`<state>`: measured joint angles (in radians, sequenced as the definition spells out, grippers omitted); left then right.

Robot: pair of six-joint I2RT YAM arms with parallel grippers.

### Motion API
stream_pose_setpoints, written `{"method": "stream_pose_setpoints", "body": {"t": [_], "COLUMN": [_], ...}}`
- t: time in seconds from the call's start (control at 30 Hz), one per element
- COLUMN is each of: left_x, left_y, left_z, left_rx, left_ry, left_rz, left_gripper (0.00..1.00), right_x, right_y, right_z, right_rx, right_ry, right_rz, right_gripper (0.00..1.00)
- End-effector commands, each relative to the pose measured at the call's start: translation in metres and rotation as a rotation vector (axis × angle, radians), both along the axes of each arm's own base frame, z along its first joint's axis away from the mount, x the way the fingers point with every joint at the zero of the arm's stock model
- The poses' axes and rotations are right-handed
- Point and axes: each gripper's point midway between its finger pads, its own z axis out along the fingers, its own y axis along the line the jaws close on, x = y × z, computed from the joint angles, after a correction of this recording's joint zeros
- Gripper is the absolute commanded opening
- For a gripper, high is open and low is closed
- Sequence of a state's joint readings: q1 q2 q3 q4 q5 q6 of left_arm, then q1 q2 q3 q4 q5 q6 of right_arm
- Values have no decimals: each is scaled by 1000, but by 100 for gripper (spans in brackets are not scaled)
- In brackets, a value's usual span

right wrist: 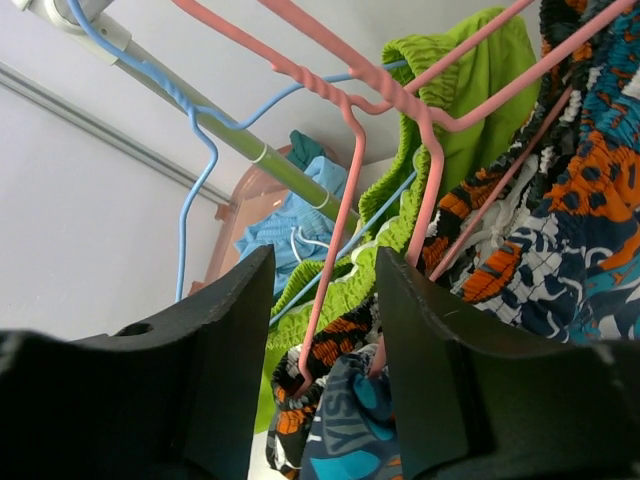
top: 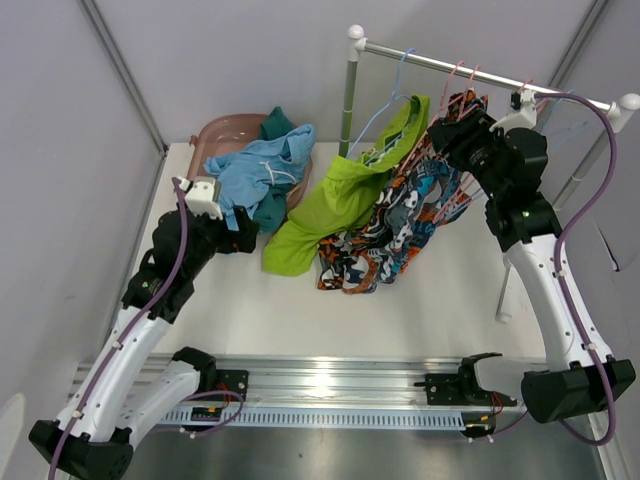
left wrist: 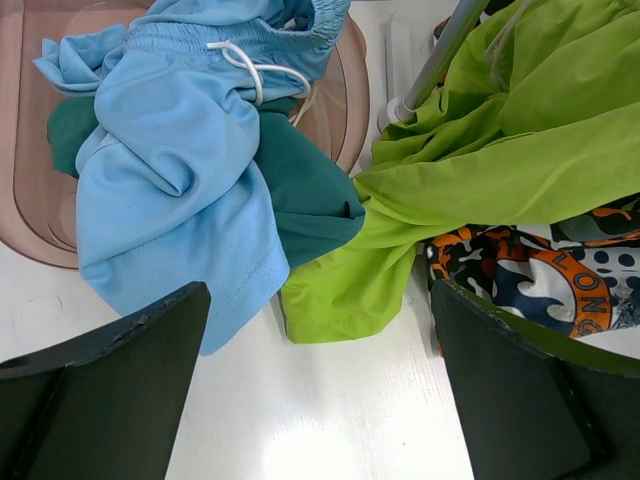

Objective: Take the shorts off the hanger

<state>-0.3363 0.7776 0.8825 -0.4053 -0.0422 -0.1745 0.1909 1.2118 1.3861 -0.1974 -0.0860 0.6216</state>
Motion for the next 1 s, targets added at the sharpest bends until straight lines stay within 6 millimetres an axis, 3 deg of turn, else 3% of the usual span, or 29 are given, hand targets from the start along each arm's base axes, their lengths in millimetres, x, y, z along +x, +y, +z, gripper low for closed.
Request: {"method": "stream_pose_setpoints", "body": {"t": [0.0,0.13,0.27,0.67,0.97], "left_x": [2,3,4,4,1], "left_y": [-2,-4,-5,-6,-5], "left_z": [8,6,5,4,5], "left_rx": [-5,-5,-7,-5,-7], "left_ry": [-43,-37,-31,-28,-34], "left_rz": [-13,-17,-22,-26,-24], "left_gripper": [99,99,99,99,99], "right_x": [-15,-34,-39,-8,13], "right_y": [-10,-16,-22,-16,-17], "right_z": [25,41,45,9,-7], "right_rx": [-12,6,-8,-30,-42], "right_ry": [-67,-122,-133,-36,-3], "right_rz": [-38,-58,-82,-80,-107], "right_gripper": [53,58,59,56,49]}}
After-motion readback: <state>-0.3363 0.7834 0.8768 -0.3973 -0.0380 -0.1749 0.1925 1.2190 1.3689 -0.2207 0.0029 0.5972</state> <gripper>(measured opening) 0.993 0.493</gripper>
